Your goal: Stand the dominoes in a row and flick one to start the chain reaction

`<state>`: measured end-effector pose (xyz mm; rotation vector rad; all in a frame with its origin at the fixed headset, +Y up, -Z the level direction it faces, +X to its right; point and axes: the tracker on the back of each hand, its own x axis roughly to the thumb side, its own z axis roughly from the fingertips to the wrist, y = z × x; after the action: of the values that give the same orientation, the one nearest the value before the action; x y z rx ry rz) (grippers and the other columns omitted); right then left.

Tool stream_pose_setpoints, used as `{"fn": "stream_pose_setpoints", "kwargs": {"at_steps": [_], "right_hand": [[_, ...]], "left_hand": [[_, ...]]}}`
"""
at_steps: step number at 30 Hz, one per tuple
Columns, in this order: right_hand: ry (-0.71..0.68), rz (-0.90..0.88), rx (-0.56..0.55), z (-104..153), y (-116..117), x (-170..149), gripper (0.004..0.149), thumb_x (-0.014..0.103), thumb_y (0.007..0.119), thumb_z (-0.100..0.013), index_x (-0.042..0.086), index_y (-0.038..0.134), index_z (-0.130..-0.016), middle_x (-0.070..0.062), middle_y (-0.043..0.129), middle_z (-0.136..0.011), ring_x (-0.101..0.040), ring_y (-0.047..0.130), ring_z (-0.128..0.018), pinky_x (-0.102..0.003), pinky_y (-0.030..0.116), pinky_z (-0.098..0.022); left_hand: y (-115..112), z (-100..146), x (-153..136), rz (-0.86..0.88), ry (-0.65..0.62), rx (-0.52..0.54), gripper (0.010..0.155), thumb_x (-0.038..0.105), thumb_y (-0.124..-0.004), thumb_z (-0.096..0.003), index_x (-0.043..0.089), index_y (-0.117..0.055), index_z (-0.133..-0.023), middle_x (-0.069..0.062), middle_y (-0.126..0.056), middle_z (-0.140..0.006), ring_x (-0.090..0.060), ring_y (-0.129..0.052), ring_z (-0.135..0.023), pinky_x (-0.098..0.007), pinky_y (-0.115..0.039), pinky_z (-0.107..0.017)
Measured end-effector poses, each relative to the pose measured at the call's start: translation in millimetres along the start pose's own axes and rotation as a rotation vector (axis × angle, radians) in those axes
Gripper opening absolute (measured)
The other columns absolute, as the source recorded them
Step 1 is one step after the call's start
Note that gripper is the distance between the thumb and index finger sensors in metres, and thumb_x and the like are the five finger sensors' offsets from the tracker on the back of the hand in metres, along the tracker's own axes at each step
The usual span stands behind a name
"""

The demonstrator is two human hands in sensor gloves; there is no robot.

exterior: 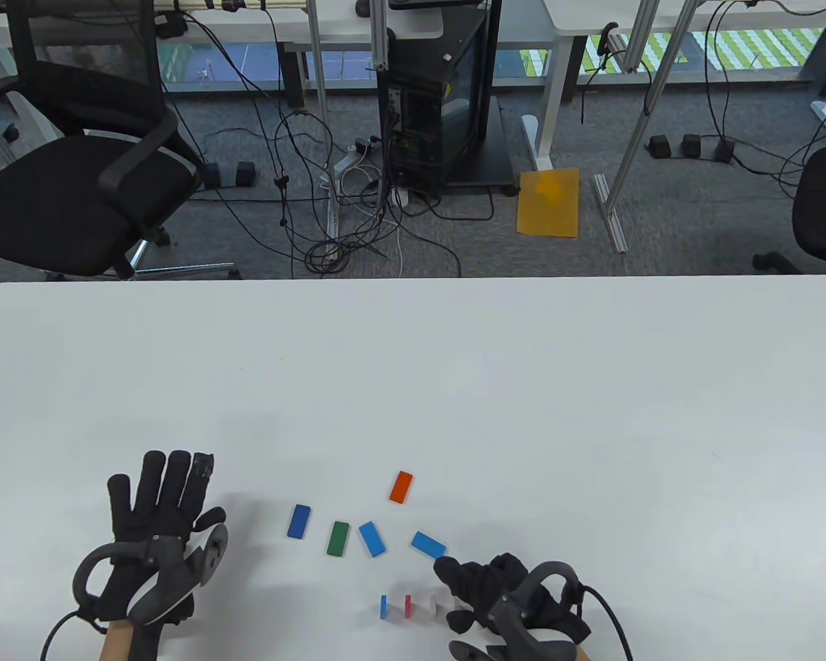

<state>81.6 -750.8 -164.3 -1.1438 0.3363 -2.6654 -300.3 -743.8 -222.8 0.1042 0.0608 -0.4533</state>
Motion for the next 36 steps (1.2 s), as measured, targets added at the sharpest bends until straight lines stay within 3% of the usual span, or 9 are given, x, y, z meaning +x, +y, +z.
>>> {"fn": "stream_pose_setpoints", "kwargs": {"at_steps": [32, 36], "right_hand": [[-0.025, 0.004, 0.019, -0.4, -1.1, 1.2, 0.08, 0.055, 0.07, -0.033, 0.005, 0.066, -0.095, 0.004, 0.09, -0.077, 0.007, 0.098, -0.033, -0.039, 0.083, -0.044], [-0.032, 0.012, 0.031, -0.3, -0.8, 1.7, 0.081, 0.055, 0.069, -0.033, 0.005, 0.065, -0.096, 0.002, 0.09, -0.079, 0.005, 0.1, -0.038, -0.04, 0.083, -0.045]], "left_hand": [[-1.9, -0.4, -4.1, -0.012, 0.017, 0.005, 0.073, 0.063, -0.023, -0.0446, 0.036, -0.021, -0.112, 0.008, -0.043, -0.125, -0.026, -0.034, -0.119, -0.061, -0.031, -0.082], [-2.0, -0.5, -3.9, -0.015, 0.016, 0.002, 0.073, 0.063, -0.023, -0.0446, 0.036, -0.021, -0.113, 0.008, -0.043, -0.125, -0.026, -0.034, -0.119, -0.061, -0.031, -0.082]]}}
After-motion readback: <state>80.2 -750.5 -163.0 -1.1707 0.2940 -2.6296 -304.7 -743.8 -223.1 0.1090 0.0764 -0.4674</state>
